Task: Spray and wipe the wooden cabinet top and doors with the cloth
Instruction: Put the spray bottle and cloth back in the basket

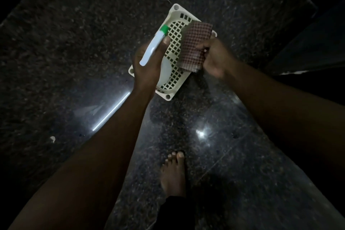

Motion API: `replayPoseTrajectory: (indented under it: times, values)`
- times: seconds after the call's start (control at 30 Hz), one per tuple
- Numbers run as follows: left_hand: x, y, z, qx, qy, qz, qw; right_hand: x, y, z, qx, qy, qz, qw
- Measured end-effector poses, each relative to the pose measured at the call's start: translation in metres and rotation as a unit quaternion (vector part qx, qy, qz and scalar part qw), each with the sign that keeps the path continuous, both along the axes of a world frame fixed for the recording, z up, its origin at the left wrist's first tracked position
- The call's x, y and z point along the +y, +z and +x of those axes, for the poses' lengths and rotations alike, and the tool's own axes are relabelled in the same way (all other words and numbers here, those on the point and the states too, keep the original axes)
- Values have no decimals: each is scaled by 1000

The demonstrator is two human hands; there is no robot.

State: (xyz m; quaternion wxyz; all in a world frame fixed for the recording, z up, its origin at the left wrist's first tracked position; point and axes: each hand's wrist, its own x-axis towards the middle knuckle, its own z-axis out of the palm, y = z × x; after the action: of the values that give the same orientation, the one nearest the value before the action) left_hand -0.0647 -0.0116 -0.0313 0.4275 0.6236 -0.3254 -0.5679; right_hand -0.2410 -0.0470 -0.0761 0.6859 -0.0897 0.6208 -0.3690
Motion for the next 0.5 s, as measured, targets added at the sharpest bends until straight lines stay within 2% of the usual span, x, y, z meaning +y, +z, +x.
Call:
replayPoseTrajectory:
  times: [0.07,0.13,0.2,0.23,0.27,0.3,0.33,0.37,0.4,0.47,0.5]
  values:
    - [-3,-14,0,-19,11,-17,1000,-10,-10,3,-13,-12,-7,1000]
    - [-5,-27,-2,-88,-11,-47,995,-13,-22,1,-1,-8,6,1000]
    - [-13,-37,8,-69,16,-101,992,-12,-36,-1,0,-12,44,999]
    - [-16,-26,9,-69,-19,-136,988,-12,-42,-1,16,-5,57,998]
    - [-15,-29,2,-52,-15,-86,995,-12,-45,0,36,5,68,997]
    - [-31,-41,2,-91,-27,-36,995,-13,-47,1,56,13,76,995]
    - [-13,-59,15,-125,-32,18,991,-14,-48,3,66,10,82,994]
    - [53,-80,24,-133,-126,51,982,-14,-48,4,70,-1,83,994]
    - [126,-111,25,-188,-164,124,961,-16,-48,5,76,-11,86,993]
    - [254,-164,16,-285,-163,257,909,-18,-45,5,98,-6,97,990]
    - [294,-182,17,-304,-166,271,898,-18,-46,6,120,7,104,987]
